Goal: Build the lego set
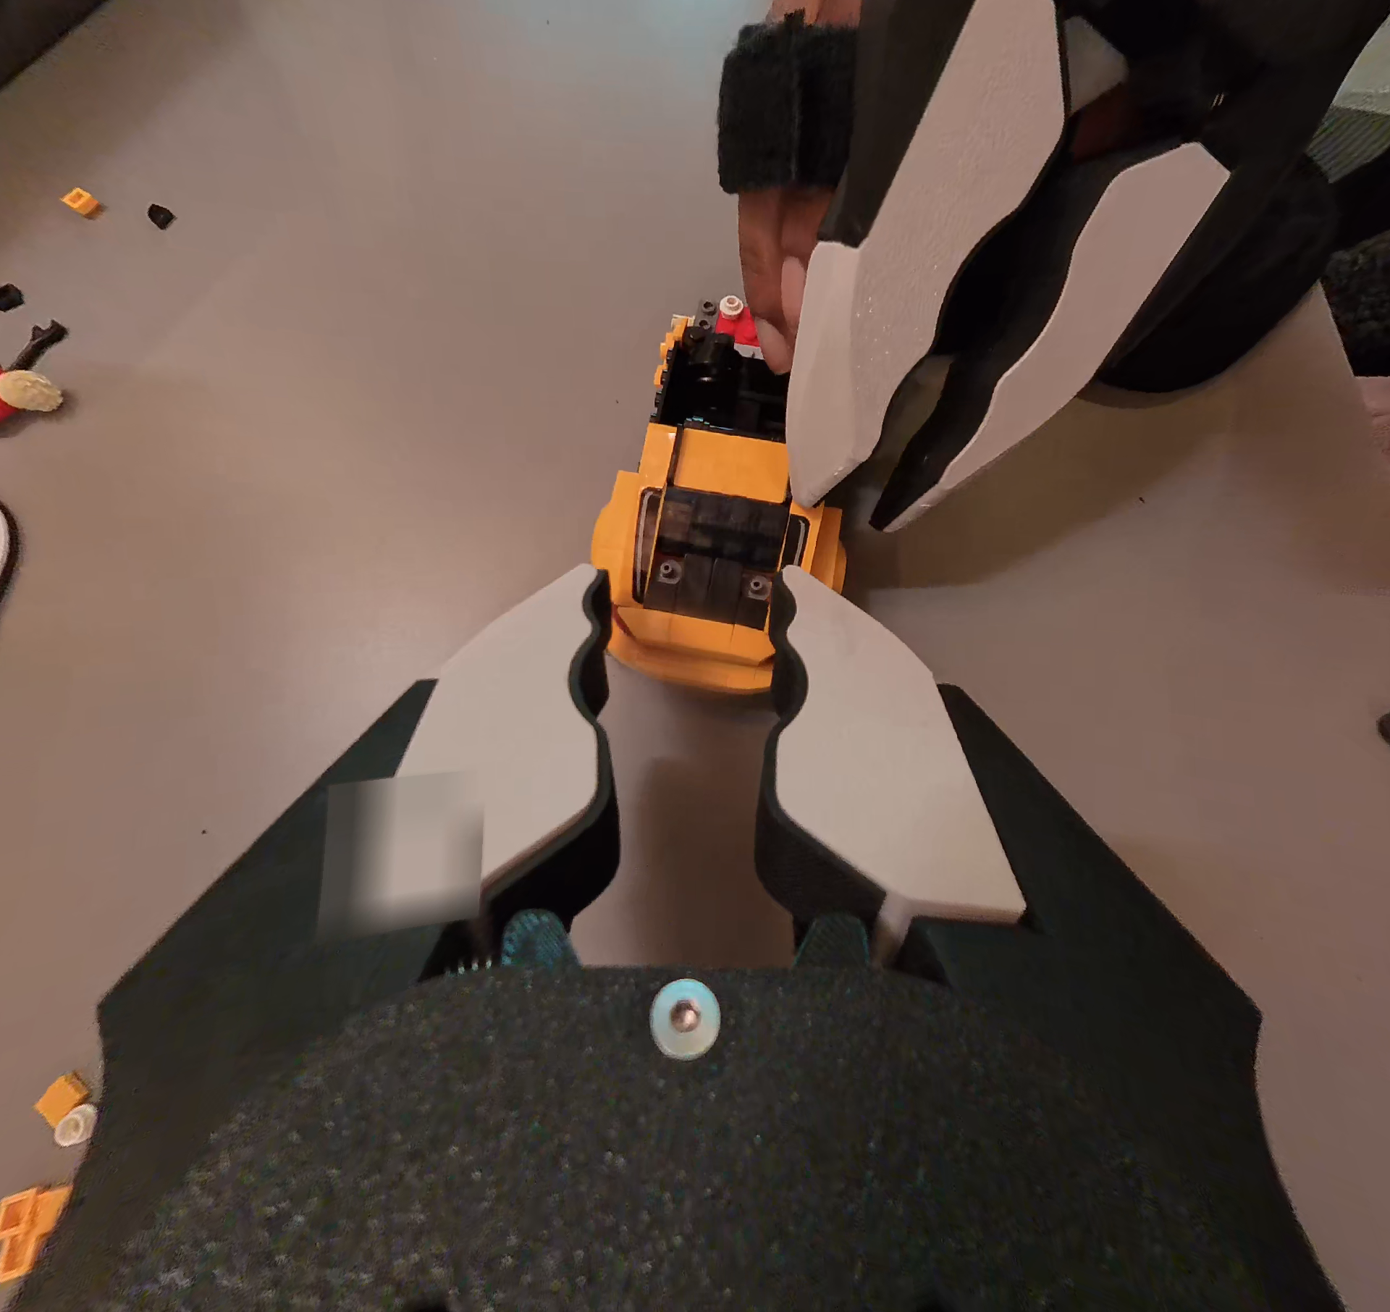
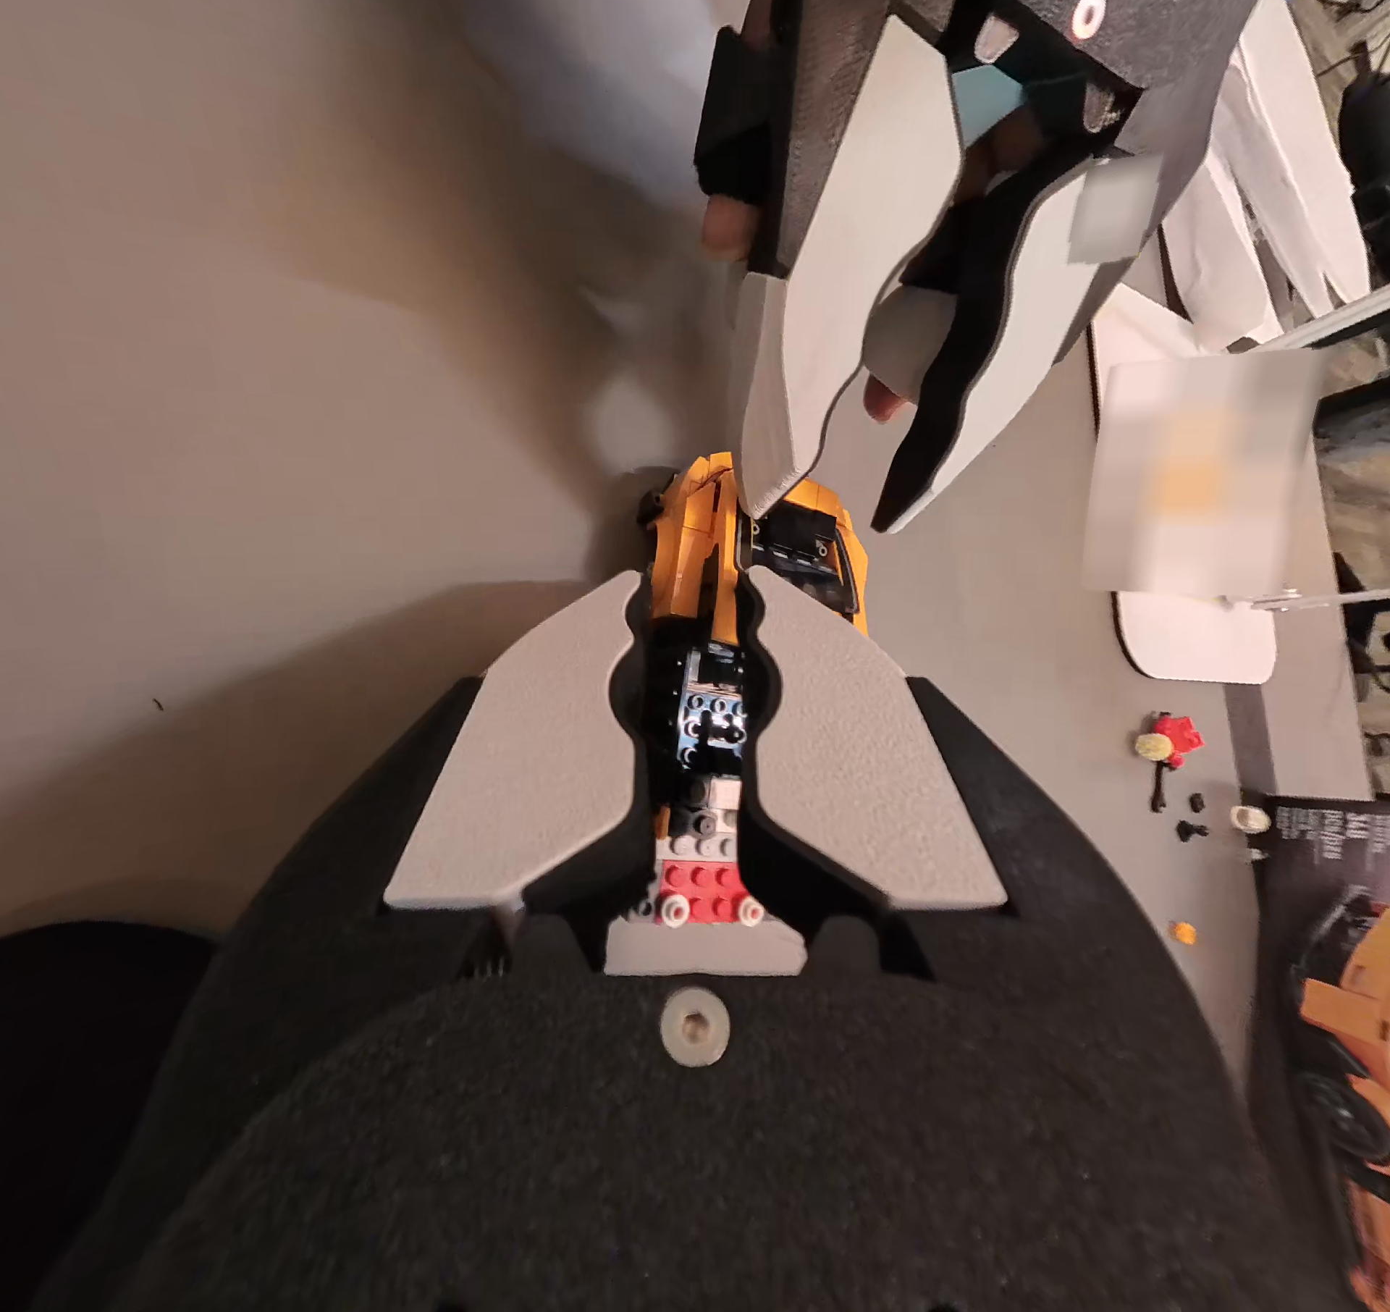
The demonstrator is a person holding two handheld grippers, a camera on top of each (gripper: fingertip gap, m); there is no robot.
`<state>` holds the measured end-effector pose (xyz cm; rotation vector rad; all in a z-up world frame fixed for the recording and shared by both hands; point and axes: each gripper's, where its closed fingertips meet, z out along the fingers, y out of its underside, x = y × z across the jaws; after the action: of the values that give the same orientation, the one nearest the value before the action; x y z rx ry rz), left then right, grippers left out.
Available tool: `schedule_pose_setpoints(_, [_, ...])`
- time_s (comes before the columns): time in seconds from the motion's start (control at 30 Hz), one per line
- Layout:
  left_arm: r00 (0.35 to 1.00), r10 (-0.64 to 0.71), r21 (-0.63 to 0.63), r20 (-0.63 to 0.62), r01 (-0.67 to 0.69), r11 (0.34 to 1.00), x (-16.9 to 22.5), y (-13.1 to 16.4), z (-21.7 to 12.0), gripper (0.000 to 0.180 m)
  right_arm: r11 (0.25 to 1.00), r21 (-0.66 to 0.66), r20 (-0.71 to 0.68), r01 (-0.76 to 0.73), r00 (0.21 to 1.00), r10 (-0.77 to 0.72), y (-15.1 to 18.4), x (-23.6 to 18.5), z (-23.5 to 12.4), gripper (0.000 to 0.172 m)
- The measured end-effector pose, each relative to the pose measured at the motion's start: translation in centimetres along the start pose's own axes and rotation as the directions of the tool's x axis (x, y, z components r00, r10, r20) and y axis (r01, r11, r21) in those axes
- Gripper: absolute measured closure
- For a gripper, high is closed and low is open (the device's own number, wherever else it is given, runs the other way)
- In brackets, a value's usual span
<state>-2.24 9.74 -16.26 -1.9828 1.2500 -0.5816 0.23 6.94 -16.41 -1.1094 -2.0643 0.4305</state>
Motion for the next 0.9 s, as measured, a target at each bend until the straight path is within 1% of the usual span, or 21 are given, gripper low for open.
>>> schedule_pose_setpoints(0.13, [1.000,0.015,-0.008,0.022,-0.014,1.000,0.10,-0.11,0.08,0.143,0.997,-0.050,-0.004,0.063,0.998,-0.063,0.22,0.11,-0.08,0.151])
schedule_pose_setpoints(0.27, [0.998,0.043,-0.031,0.049,-0.042,0.999,0.12,0.18,0.33,0.145,0.992,-0.083,0.000,0.095,0.995,-0.095,0.36,0.06,-0.09,0.148])
schedule_pose_setpoints(0.5, [0.994,0.080,-0.049,0.078,-0.076,0.996,0.20,0.03,0.28,0.146,0.992,-0.079,-0.012,0.101,0.995,-0.102,0.45,-0.03,-0.03,0.148])
schedule_pose_setpoints(0.6, [0.993,0.084,-0.063,0.084,-0.079,0.995,0.28,0.11,0.36,0.147,0.994,-0.064,-0.018,0.086,0.996,-0.087,0.43,0.01,0.01,0.150])
schedule_pose_setpoints(0.7, [0.991,0.093,-0.077,0.092,-0.086,0.993,0.42,0.10,0.40,0.150,0.994,-0.054,-0.037,0.100,0.994,-0.102,0.44,0.11,0.09,0.152])
schedule_pose_setpoints(0.77, [0.991,0.096,-0.083,0.098,-0.088,0.993,0.45,0.08,0.42,0.151,0.996,-0.037,-0.047,0.087,0.995,-0.089,0.46,0.23,0.14,0.154])
schedule_pose_setpoints(0.9, [0.992,0.078,-0.079,0.095,-0.071,0.994,0.40,0.11,0.44,0.151,1.000,0.023,-0.014,-0.007,1.000,0.008,0.30,0.14,0.16,0.153])
